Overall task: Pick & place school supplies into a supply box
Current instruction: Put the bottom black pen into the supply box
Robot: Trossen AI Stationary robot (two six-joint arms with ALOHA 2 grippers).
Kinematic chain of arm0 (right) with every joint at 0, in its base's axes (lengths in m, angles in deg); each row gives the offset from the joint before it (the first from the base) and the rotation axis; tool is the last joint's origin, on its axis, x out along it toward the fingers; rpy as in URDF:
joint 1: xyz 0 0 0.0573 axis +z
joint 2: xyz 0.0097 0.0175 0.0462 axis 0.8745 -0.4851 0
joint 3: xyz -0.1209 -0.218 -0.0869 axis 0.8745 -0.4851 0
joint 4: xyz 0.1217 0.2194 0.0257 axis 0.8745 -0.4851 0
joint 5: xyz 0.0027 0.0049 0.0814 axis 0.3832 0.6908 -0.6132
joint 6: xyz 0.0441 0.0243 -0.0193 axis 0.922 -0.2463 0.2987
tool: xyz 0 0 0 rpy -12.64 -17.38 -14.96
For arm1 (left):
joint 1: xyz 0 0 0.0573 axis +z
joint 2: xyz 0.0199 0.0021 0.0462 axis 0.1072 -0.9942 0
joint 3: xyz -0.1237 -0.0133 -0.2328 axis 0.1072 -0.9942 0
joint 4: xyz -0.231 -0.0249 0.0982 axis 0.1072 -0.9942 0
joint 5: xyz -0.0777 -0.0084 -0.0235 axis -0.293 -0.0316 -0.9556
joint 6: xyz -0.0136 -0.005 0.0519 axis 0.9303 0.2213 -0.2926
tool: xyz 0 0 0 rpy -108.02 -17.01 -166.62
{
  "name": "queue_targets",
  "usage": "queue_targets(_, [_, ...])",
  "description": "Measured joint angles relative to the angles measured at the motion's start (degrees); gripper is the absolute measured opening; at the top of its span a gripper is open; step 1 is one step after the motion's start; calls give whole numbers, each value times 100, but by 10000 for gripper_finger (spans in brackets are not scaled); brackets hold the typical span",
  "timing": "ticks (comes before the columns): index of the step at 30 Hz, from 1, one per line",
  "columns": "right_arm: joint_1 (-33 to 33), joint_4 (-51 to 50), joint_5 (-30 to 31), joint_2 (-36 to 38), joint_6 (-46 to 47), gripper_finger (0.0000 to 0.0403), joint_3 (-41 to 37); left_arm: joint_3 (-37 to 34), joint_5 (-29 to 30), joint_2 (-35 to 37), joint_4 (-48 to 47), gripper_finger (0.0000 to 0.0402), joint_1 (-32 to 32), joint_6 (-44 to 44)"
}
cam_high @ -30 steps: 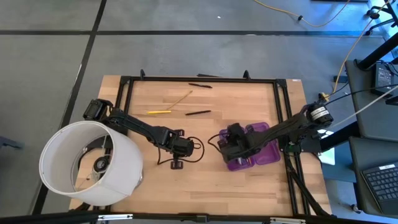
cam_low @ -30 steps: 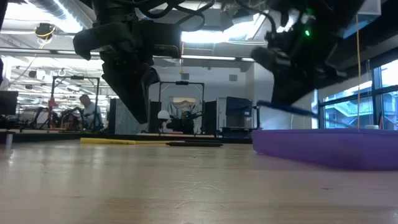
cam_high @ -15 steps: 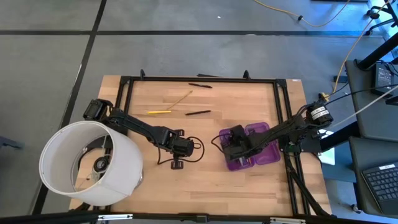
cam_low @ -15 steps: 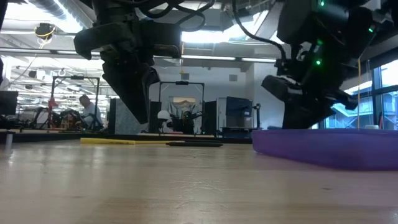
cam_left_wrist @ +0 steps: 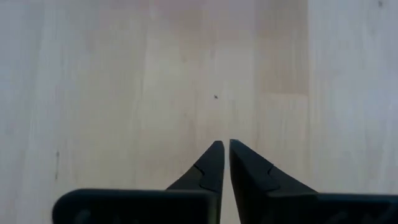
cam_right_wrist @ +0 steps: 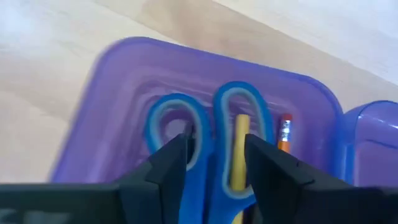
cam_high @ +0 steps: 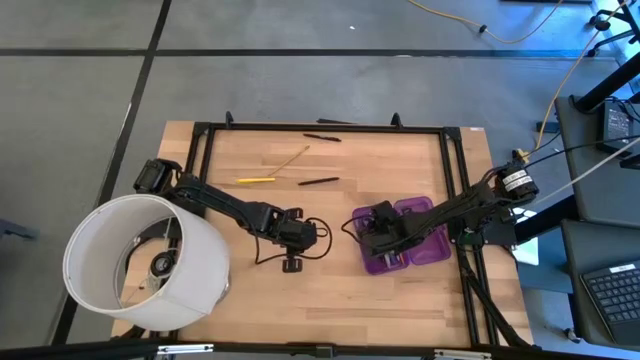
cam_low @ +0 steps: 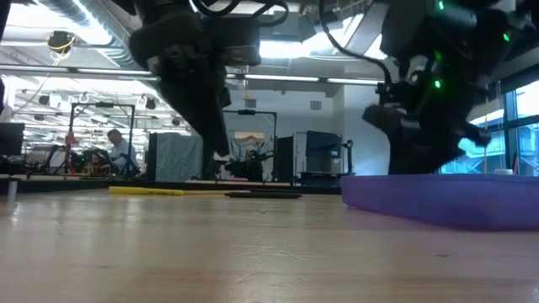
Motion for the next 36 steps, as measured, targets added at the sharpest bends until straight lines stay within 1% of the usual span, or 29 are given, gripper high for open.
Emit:
queue_targets(2, [4,-193,-64,186,-341,171,161,0,-1,0,3,33,95,10])
queue_targets(4, [22,-225,-165,397,-884,172,303,0,14,0,-13,48,231,19])
queue_targets(7, [80,-228,-309,789,-1733,172,419,0,85,0,-35,73,552,12])
queue_targets(9, [108,-303,-386,1073,-2023,173,423,0,185,0,-49,90,818,-112])
queue_targets(13, [103,-417,-797,1681,-2398,173,226,0,416,0,14,116,1394,-573])
queue_targets(16, [109,-381,-889,2046,-2681,173,-12,0,663,0,279,127,1786,-1178])
queue_targets(19, [107,-190,-889,2321,-2856,173,-287,0,685,0,605,133,2153,-1583])
queue_targets(23, [23,151,-891,2537,-3031,173,-618,0,144,-4,766,145,2593,-2086])
queue_targets(26, [-68,182,-891,2561,-3000,173,-762,0,-80,-59,739,154,2821,-2340])
queue_targets(29, [-70,279,-890,2561,-2945,173,-886,0,-120,-177,711,162,2987,-2384])
queue_targets(33, [-70,701,-913,2561,-2978,173,-1132,0,-122,-497,798,166,3094,-2675])
queue_targets(36, [-70,849,-1113,2561,-2993,173,-1249,0,-117,-801,850,165,3104,-2706])
